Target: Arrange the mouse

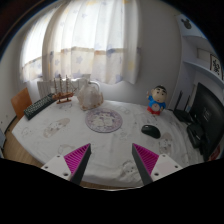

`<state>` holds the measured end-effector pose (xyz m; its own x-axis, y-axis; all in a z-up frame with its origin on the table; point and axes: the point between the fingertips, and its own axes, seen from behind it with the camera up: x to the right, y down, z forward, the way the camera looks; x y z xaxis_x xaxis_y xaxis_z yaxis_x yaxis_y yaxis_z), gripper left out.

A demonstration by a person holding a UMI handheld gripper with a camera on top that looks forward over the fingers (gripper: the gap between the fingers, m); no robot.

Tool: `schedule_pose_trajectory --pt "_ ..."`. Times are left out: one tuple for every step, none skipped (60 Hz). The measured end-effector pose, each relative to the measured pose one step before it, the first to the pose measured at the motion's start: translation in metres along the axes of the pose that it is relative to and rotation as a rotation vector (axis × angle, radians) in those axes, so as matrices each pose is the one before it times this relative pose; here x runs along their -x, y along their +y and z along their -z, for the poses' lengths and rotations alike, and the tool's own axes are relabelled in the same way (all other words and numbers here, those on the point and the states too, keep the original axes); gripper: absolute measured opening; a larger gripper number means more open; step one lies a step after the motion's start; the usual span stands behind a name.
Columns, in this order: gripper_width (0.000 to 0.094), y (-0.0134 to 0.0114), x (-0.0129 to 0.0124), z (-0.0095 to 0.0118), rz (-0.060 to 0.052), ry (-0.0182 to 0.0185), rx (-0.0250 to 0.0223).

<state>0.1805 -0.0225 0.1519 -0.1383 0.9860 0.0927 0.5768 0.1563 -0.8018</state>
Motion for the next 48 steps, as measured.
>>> schedule_pose_trajectory --pt "0.0854 0.00183 -0.01017 -0.00246 -0.0040 0.01083 0.00146" --pt "0.0854 0.00206 -0.00957 -0.00233 -0.0038 0.01051 0.00195" --pt "0.0852 0.00193 -0.00879 -0.00231 -0.0035 0.01003 0.00179" --pt "0.0854 0.00189 -0.00820 -0.00183 -0.0032 0.00966 0.00159" --pt "0.0854 0.00183 -0.00792 -0.00223 -0.0039 0.00959 0.00144" --pt "0.0852 0.00189 -0.00733 -0.00197 -0.0040 0.00856 0.00158" --pt "0.0853 0.00201 -0.00752 -0.00176 -0.0035 0.00838 0.00181" --pt "0.0855 0.00172 -0.00705 -0.00171 -0.0032 0.00782 0.00168" --pt "0.0854 0.00186 -0.00739 -0.00140 -0.0029 0.00864 0.00127" --pt "0.0856 0.00170 -0.00739 -0.00180 -0.0030 0.00932 0.00020" --pt "0.0856 0.00139 -0.00707 -0.00187 -0.0032 0.00915 0.00045" --pt "0.0856 0.00139 -0.00647 -0.00180 -0.0027 0.00773 0.00000" --pt "0.0858 0.00154 -0.00635 -0.00201 -0.0019 0.00648 -0.00025" --pt "0.0853 0.00134 -0.00599 -0.00208 -0.0015 0.00541 0.00006" --pt "0.0854 0.00153 -0.00592 -0.00195 -0.0022 0.00603 0.00073" --pt "0.0853 0.00166 -0.00612 -0.00208 -0.0024 0.00569 0.00132" --pt "0.0854 0.00158 -0.00565 -0.00187 -0.0029 0.00510 0.00127" --pt "0.0853 0.00088 -0.00317 0.00018 -0.0039 0.00732 0.00161" --pt "0.0854 0.00202 -0.00712 -0.00388 -0.0026 0.00127 -0.00140" --pt "0.0854 0.00122 -0.00482 -0.00188 -0.0031 0.00384 -0.00050" --pt "0.0854 0.00082 -0.00312 0.00038 -0.0049 0.00634 0.00129" --pt "0.0853 0.00134 -0.00486 -0.00216 -0.0045 0.00357 -0.00009" --pt "0.0852 0.00130 -0.00455 -0.00228 -0.0039 0.00321 0.00039" --pt "0.0853 0.00121 -0.00467 -0.00233 -0.0031 0.00289 0.00067" --pt "0.0854 0.00124 -0.00405 -0.00234 -0.0022 0.00293 0.00030" --pt "0.0853 0.00109 -0.00391 -0.00235 -0.0014 0.00142 -0.00028" --pt "0.0853 0.00095 -0.00367 -0.00235 -0.0012 0.00105 -0.00102" --pt "0.0855 0.00087 -0.00394 -0.00264 -0.0012 0.00182 -0.00110" --pt "0.0857 0.00089 -0.00396 -0.00251 -0.0008 0.00209 -0.00101" --pt "0.0856 0.00076 -0.00386 -0.00270 -0.0007 0.00208 -0.00171" --pt "0.0855 0.00041 -0.00347 -0.00274 0.0000 0.00144 -0.00287" --pt "0.0853 0.00013 -0.00333 -0.00286 0.0001 0.00071 -0.00284" --pt "0.0854 0.00038 -0.00296 -0.00324 0.0007 -0.00001 -0.00240" --pt "0.0855 0.00088 -0.00294 -0.00343 0.0005 -0.00036 -0.00073" --pt "0.0855 0.00090 -0.00274 -0.00362 0.0007 -0.00001 0.00051" --pt "0.0854 0.00106 -0.00259 -0.00387 0.0002 -0.00011 0.00139" --pt "0.0853 0.00096 -0.00262 -0.00382 0.0001 -0.00003 0.00141" --pt "0.0855 0.00055 -0.00267 -0.00401 -0.0006 -0.00099 0.00067" --pt "0.0854 0.00010 -0.00225 -0.00451 -0.0015 -0.00100 -0.00071" --pt "0.0856 -0.00037 -0.00163 -0.00436 -0.0021 -0.00162 -0.00266" --pt "0.0858 -0.00070 -0.00146 -0.00463 -0.0012 -0.00331 -0.00387" --pt "0.0856 -0.00068 -0.00135 -0.00490 0.0001 -0.00437 -0.00401" --pt "0.0856 -0.00065 -0.00123 -0.00485 0.0012 -0.00449 -0.00430" --pt "0.0856 -0.00047 -0.00141 -0.00432 0.0016 -0.00424 -0.00401" --pt "0.0858 -0.00085 -0.00143 -0.00497 0.0020 -0.00435 -0.00524" --pt "0.0857 -0.00108 -0.00106 -0.00519 0.0027 -0.00398 -0.00552" --pt "0.0855 -0.00103 -0.00116 -0.00529 0.0030 -0.00363 -0.00544" --pt "0.0856 -0.00076 -0.00145 -0.00550 0.0044 -0.00314 -0.00420"
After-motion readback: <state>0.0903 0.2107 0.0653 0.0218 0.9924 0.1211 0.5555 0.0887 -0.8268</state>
